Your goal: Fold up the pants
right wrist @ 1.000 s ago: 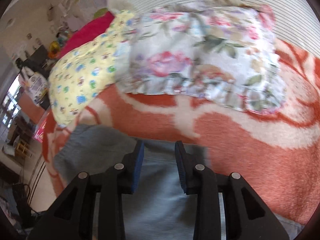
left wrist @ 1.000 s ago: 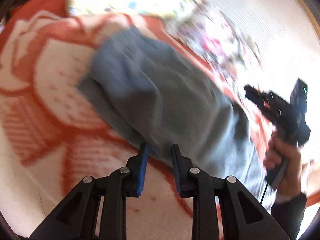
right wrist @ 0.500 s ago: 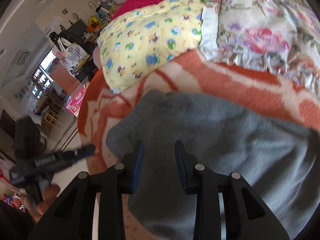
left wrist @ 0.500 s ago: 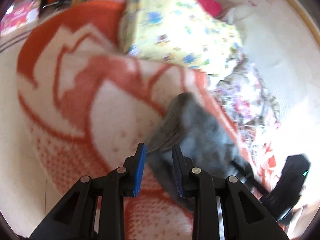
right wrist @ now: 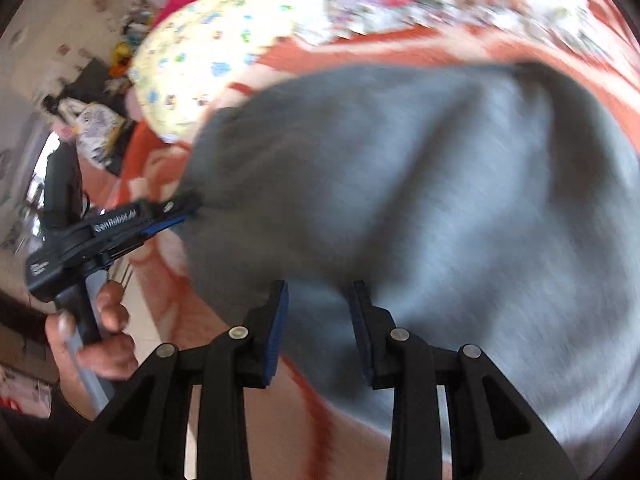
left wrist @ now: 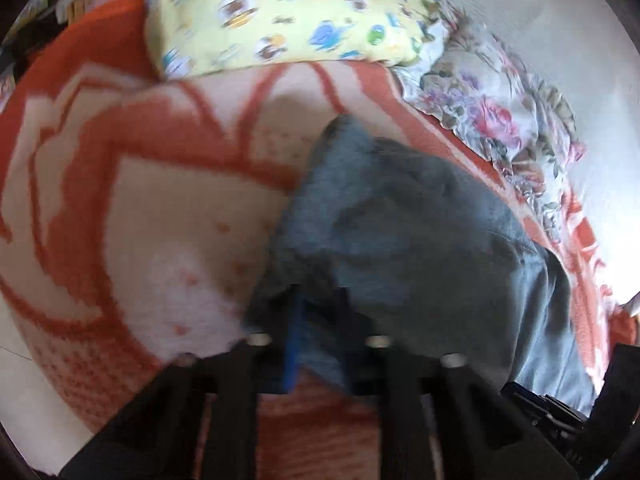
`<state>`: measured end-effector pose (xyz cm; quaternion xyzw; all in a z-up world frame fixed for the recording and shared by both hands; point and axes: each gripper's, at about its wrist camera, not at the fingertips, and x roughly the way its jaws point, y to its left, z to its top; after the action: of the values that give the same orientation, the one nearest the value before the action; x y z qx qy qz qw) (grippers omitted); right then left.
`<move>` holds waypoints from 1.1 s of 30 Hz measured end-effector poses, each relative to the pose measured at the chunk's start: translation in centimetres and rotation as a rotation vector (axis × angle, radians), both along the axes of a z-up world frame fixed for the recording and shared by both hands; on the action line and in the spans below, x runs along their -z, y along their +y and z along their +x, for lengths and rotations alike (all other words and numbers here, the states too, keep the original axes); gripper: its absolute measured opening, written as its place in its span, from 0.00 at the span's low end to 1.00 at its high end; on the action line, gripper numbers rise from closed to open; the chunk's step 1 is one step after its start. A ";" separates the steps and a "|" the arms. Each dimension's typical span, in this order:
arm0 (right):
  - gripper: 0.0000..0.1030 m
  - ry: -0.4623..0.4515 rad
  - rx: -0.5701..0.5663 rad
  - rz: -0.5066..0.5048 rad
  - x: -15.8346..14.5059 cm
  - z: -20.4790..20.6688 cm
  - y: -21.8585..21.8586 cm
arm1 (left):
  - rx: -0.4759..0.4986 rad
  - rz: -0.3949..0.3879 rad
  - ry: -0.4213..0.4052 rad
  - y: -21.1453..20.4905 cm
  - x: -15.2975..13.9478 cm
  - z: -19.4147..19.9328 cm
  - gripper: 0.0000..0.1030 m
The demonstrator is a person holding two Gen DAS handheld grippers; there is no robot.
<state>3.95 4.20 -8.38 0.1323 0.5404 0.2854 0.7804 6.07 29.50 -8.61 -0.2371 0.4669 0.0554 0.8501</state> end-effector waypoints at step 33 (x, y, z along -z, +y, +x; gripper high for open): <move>0.45 -0.153 1.033 0.182 -3.8 -24.9 -38.0 | 0.811 0.232 -0.191 -34.6 -9.9 -4.3 0.50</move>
<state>-20.91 -33.79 -4.60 0.4271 0.3195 -0.0817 0.8419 1.73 -5.13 1.26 0.0586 0.4324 -0.2531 0.8635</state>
